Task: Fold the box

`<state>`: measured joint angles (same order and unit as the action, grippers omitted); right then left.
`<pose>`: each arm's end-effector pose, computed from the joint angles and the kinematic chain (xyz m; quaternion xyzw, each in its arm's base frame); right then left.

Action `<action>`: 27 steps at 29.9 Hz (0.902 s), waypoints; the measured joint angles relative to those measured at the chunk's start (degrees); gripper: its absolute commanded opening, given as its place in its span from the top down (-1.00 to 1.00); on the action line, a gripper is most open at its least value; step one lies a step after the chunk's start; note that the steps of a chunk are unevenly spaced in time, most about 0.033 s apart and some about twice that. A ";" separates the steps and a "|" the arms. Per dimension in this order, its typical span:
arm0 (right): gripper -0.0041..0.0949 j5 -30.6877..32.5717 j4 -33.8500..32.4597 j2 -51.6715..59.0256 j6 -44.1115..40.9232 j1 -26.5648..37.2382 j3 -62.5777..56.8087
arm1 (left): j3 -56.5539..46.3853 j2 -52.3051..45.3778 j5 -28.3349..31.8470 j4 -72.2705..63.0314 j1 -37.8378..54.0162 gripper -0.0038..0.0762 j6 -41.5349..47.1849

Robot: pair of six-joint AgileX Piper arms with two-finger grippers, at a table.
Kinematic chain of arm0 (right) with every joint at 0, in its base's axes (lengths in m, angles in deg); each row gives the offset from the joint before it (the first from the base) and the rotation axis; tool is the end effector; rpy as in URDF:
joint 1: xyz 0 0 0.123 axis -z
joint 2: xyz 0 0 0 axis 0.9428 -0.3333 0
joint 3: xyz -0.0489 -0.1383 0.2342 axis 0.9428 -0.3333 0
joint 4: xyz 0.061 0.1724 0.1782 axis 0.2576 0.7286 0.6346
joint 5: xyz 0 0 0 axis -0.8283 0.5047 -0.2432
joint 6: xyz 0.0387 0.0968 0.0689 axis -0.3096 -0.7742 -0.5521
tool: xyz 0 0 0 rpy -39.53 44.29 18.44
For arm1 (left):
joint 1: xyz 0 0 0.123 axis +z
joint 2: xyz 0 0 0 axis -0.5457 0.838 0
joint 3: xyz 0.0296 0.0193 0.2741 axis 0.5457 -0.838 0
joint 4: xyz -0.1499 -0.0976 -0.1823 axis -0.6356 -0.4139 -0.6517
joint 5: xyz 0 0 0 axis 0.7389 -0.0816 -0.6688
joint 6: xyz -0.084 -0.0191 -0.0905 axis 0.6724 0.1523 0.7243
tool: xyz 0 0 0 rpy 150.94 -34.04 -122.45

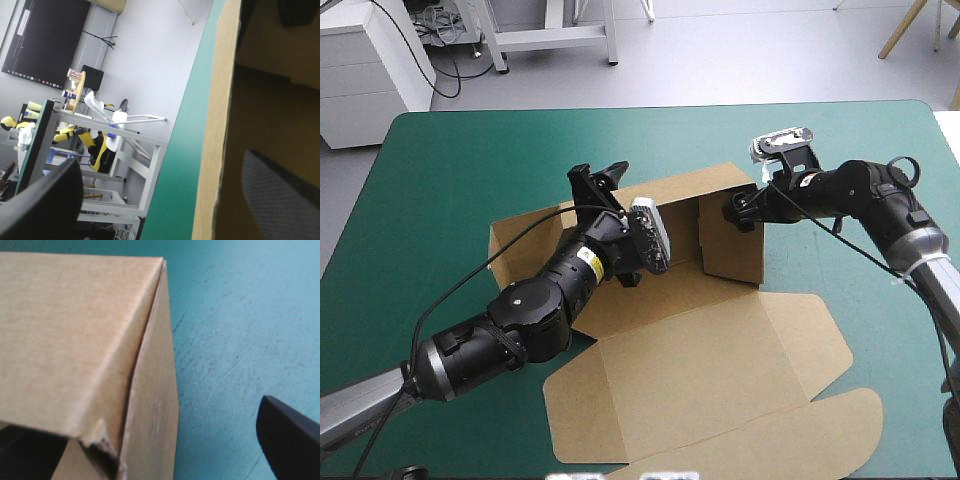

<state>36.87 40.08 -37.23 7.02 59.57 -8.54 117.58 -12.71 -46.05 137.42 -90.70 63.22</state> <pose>0.3494 0.0999 0.3026 -0.1895 0.9054 0.1313 0.3566 0.2299 -0.2484 0.3471 0.5428 0.5790 0.1669 0.5850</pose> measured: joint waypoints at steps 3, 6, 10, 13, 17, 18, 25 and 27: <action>-0.93 -1.06 0.00 -2.68 -2.10 0.05 2.66 | 0.00 0.00 -0.19 0.39 0.00 -0.64 0.04; -0.93 0.89 0.12 -5.41 -3.64 0.05 7.65 | 0.00 0.00 -1.27 0.33 0.00 -0.64 0.04; -0.93 7.30 0.37 -6.01 -4.03 0.10 14.35 | 0.00 -0.05 -2.34 -0.05 0.00 -0.64 0.29; -0.93 12.71 0.37 -5.05 -3.66 0.10 18.26 | 0.00 -0.05 -2.41 -0.05 0.00 -0.64 0.69; -0.91 15.27 0.01 -2.05 -2.96 0.10 19.31 | 0.00 -0.05 -3.45 0.21 0.00 -0.64 0.92; -0.89 15.49 -0.19 -1.47 -2.90 0.10 19.36 | 0.00 -0.19 -3.80 0.45 0.00 -0.64 0.92; -0.83 16.11 -2.10 0.46 -2.90 0.16 19.62 | 0.00 -4.62 -3.51 5.92 -0.55 -0.64 3.47; -0.83 16.06 -2.28 0.46 -2.90 0.16 19.62 | 0.83 -6.10 -4.46 8.30 -0.78 -0.64 4.78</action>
<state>52.93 37.79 -36.77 4.11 59.73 11.08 118.41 -18.81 -50.51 145.72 -91.48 67.99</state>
